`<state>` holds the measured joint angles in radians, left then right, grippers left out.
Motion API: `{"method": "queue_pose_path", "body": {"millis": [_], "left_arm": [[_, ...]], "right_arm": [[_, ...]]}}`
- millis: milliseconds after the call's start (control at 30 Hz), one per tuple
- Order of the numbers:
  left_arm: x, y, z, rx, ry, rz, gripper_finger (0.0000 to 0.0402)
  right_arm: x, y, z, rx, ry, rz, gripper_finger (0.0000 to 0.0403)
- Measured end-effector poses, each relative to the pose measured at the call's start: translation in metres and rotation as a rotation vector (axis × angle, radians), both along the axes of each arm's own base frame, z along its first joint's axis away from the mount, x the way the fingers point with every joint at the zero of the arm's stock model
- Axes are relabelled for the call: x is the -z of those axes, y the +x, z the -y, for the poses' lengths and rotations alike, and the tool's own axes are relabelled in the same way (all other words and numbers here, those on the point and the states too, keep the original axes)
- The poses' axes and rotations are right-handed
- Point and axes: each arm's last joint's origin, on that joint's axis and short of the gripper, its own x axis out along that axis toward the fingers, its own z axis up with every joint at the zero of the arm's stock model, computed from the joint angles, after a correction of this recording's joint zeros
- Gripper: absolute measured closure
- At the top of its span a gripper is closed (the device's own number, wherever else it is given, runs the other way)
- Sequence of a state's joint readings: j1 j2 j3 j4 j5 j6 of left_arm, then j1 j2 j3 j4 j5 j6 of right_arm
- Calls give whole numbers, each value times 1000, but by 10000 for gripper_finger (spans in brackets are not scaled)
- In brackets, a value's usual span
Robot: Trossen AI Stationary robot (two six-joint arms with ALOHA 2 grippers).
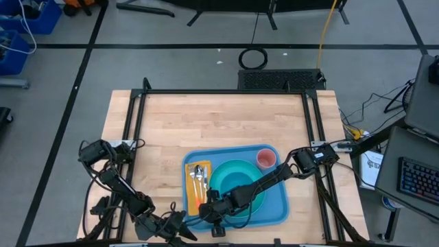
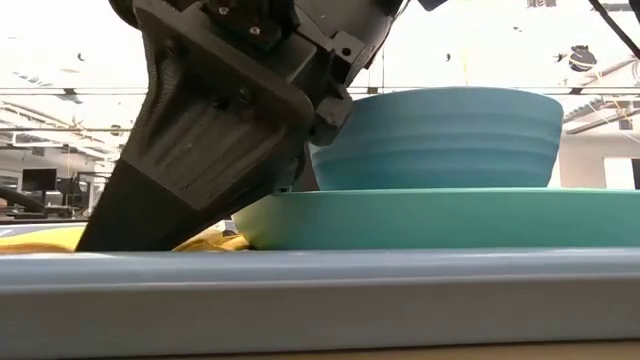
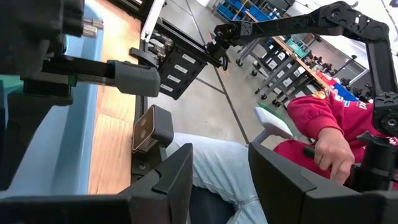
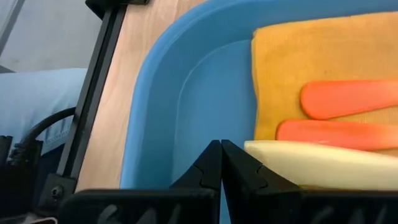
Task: Set up tray
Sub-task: Put the yellow knife on top of the yellow napkin to the right of the orange spoon
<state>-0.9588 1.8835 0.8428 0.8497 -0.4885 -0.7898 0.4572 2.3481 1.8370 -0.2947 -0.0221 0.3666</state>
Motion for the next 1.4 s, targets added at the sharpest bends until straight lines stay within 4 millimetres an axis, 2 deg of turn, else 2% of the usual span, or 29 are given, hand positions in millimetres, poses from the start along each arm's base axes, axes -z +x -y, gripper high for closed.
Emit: {"method": "queue_pose_path", "body": {"millis": [467, 1400], "left_arm": [[0, 0, 0, 1, 3, 0, 243], [0, 0, 0, 2, 6, 2, 243]], "right_arm": [[-19, -4, 5, 63, -72, 30, 403], [-19, -6, 2, 32, 22, -21, 403]]}}
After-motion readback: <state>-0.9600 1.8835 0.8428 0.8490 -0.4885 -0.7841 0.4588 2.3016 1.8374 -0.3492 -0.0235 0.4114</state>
